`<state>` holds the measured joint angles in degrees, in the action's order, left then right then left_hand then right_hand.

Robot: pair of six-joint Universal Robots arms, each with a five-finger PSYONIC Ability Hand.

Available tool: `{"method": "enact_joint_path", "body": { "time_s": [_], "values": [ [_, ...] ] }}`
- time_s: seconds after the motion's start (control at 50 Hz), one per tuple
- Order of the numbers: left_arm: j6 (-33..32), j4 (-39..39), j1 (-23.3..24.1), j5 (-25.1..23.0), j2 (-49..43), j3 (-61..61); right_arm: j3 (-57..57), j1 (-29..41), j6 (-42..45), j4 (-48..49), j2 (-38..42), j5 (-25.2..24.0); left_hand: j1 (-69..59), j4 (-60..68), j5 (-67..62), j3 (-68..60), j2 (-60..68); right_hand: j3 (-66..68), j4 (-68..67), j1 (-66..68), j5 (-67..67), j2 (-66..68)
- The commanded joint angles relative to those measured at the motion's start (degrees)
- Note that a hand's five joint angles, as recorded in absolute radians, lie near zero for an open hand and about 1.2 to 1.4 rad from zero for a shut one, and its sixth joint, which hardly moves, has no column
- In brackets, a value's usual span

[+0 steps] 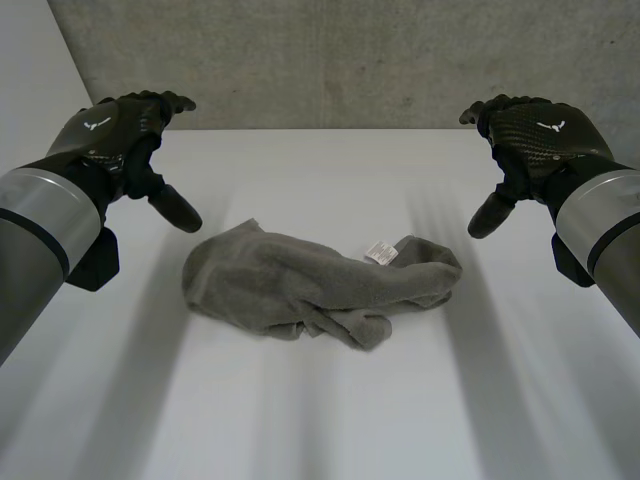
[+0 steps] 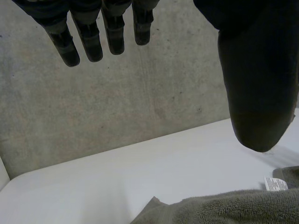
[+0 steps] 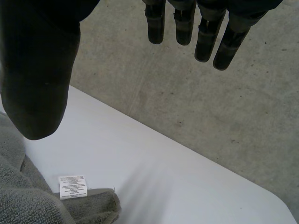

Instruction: Fold the towel.

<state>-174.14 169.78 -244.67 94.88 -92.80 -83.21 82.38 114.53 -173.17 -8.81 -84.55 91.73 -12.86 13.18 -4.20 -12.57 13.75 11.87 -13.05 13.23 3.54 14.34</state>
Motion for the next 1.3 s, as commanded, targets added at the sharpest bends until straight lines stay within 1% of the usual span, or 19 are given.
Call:
{"method": "enact_joint_path", "body": {
  "time_s": [0.02,0.1,0.2,0.24,0.3,0.48,0.58,0.62,0.64,0.66,0.68,0.7,0.74,0.76,0.86,0.98,1.02,1.12,1.3],
  "values": [
    [0.2,0.6,0.2,-0.4,-1.5,0.4,0.0,-0.4,0.0,0.0,0.0,-0.1,-0.9,-3.2,0.5,2.6,0.0,-1.9,3.1,-3.2,-3.5,-4.3],
    [-0.1,3.1,0.6,-1.7,-2.9,1.0,0.2,-0.3,-0.1,-0.2,0.1,-2.8,-0.9,-3.2,0.5,2.6,0.0,-1.9,3.1,-3.2,-3.5,-4.3],
    [-1.9,6.9,0.5,-8.9,-9.0,3.0,3.3,-1.0,-0.5,0.5,0.7,-7.1,-0.7,-3.2,0.6,2.6,-0.2,-1.9,3.1,-3.2,-3.5,-4.3],
    [-4.9,7.2,-0.2,-14.1,-15.2,6.2,4.7,-1.6,-0.5,0.7,1.1,-7.3,-0.5,-3.2,0.8,2.6,-0.3,-1.9,3.1,-3.2,-3.5,-4.3],
    [-8.0,7.1,-0.3,-17.1,-21.4,9.9,7.1,-3.1,-0.3,1.3,4.0,-7.2,-0.2,-3.2,1.1,2.6,-0.7,-1.9,3.1,-3.2,-3.5,-4.3],
    [-14.0,7.4,-1.2,-20.6,-36.2,19.4,14.3,-4.5,-0.1,12.0,12.6,-7.2,-0.7,-3.2,0.6,2.6,-0.2,-1.9,3.1,-3.2,-3.5,-4.3],
    [-17.0,7.5,-1.2,-22.5,-42.3,22.7,15.1,-4.4,0.2,15.9,16.3,-7.4,-10.6,-3.2,-9.3,2.6,9.8,-1.9,3.1,-3.2,-3.5,-4.3],
    [-18.9,7.3,-1.2,-23.2,-44.8,23.4,15.1,-4.2,0.1,16.4,17.0,-7.5,-28.2,-3.2,-26.9,2.6,27.3,-1.9,3.1,-3.2,-3.5,-4.3],
    [-19.0,7.3,-1.2,-23.2,-44.8,23.4,15.1,-4.1,-0.2,16.6,17.5,-7.6,-28.3,-3.2,-27.0,2.6,27.4,-1.9,3.1,4.0,3.7,2.9],
    [-19.7,7.2,-1.2,-23.2,-45.6,23.3,15.1,-4.1,-0.2,16.6,17.5,-7.6,-38.3,-3.2,-37.0,2.6,37.4,-1.9,3.1,4.1,3.8,3.0],
    [-20.6,7.1,-1.1,-23.2,-45.9,22.8,15.1,-4.1,-0.3,16.9,17.8,-7.8,-42.9,-3.2,-41.6,2.6,42.0,-1.9,3.1,14.1,13.8,13.0],
    [-20.6,7.1,-1.1,-23.2,-45.9,22.8,15.1,-4.1,-0.3,16.9,17.8,-7.8,-42.9,-3.2,-41.6,2.6,42.0,-1.9,3.1,14.2,13.9,13.1],
    [-21.5,7.0,-1.1,-23.2,-45.9,22.4,15.1,-4.1,-0.4,17.4,18.3,-8.4,-45.6,-3.2,-44.3,2.6,44.7,-1.9,3.1,35.8,35.5,34.6],
    [-22.3,6.6,-1.1,-23.2,-45.5,21.9,15.1,-4.1,-0.4,17.4,18.3,-8.4,-48.5,-3.2,-47.1,2.6,47.6,-1.9,3.1,35.9,35.6,34.8],
    [-23.4,4.5,-1.4,-23.2,-41.8,19.7,15.1,-4.5,0.0,16.9,16.0,-15.8,-55.2,-3.2,-53.9,2.6,54.3,-1.9,3.1,66.7,66.4,65.6],
    [-23.5,2.2,-4.3,-22.8,-32.6,12.9,15.5,-4.8,1.0,15.7,12.7,-21.6,-56.1,-3.2,-54.7,2.6,55.2,-1.9,3.1,66.8,66.5,65.7],
    [-23.5,2.2,-4.9,-22.8,-30.5,11.0,14.8,-4.8,4.2,11.5,12.3,-25.4,-56.4,-3.2,-55.1,2.6,55.5,-1.9,3.1,66.8,66.5,65.7],
    [-23.4,2.8,-5.5,-22.6,-27.6,8.0,9.5,-4.8,11.3,6.4,13.9,-28.6,-56.1,-3.2,-54.7,2.6,55.2,-1.9,3.1,66.8,66.5,65.7],
    [-21.1,12.9,-6.6,-17.6,-33.4,21.5,-13.9,-2.9,9.0,7.3,20.7,-24.9,-56.7,-3.2,-55.4,2.6,55.8,-1.9,3.1,66.8,66.5,65.7]
  ]
}}
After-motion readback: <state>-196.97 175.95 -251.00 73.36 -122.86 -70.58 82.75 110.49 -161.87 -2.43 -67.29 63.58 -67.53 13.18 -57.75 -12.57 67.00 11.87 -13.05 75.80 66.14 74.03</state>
